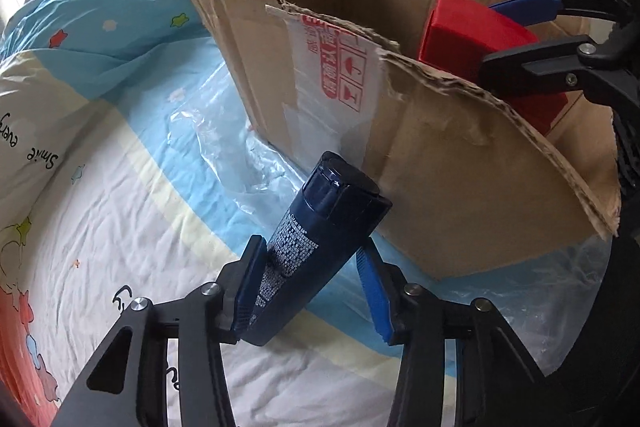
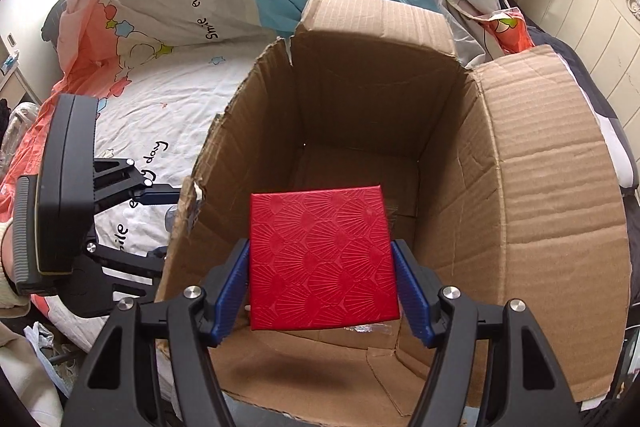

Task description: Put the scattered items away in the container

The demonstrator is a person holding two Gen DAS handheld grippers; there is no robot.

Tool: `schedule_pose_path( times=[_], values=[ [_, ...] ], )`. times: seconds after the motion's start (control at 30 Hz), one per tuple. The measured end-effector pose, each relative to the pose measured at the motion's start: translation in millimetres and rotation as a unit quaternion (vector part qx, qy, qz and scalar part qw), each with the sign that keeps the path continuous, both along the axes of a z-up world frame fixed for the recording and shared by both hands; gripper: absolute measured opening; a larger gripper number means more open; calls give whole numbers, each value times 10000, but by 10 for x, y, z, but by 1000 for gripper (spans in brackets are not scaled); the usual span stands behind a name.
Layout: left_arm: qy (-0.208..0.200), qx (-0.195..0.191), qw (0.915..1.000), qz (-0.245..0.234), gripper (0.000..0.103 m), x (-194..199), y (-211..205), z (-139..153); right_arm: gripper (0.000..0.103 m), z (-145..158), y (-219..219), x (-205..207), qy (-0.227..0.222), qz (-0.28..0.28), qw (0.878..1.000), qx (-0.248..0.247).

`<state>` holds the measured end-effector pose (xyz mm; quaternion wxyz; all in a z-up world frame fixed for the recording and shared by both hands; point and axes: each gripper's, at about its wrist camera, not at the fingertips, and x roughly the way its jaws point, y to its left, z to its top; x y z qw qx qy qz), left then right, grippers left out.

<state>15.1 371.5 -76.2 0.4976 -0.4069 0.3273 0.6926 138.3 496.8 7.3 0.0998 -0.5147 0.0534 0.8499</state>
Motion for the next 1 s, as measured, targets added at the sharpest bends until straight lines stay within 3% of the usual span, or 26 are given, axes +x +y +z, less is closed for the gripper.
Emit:
schedule_pose_path(
  times=[0.2, 0.33, 0.47, 0.6, 0.7, 0.77, 0.83, 1.0],
  values=[
    [8, 138, 9999, 80, 37, -80, -68, 105, 64, 7, -25, -59, -2, 39, 10000, 7],
    [-129, 162, 9995, 229, 11, -196, -126, 208, 64, 26, -43, -61, 17, 68, 10000, 20],
    [-218, 82, 9992, 326, 11, -281, -129, 196, 64, 59, -19, -35, 70, 51, 10000, -8],
    [96, 13, 9997, 236, 13, -231, -51, 181, 64, 104, 5, -3, 131, 46, 9999, -4],
    [180, -17, 9995, 250, 23, -214, 14, 139, 64, 111, 34, 3, 124, 30, 9999, 2],
    [181, -22, 9994, 304, 63, -219, 26, 118, 64, 107, 49, 5, 110, 28, 9999, -7],
    [335, 58, 9989, 312, 70, -220, 26, 113, 64, 97, 57, 6, 89, 36, 10000, 1],
    [423, -66, 9990, 159, 74, -310, 121, 3, 64, 18, 106, -33, -7, 38, 10000, -18]
  ],
)
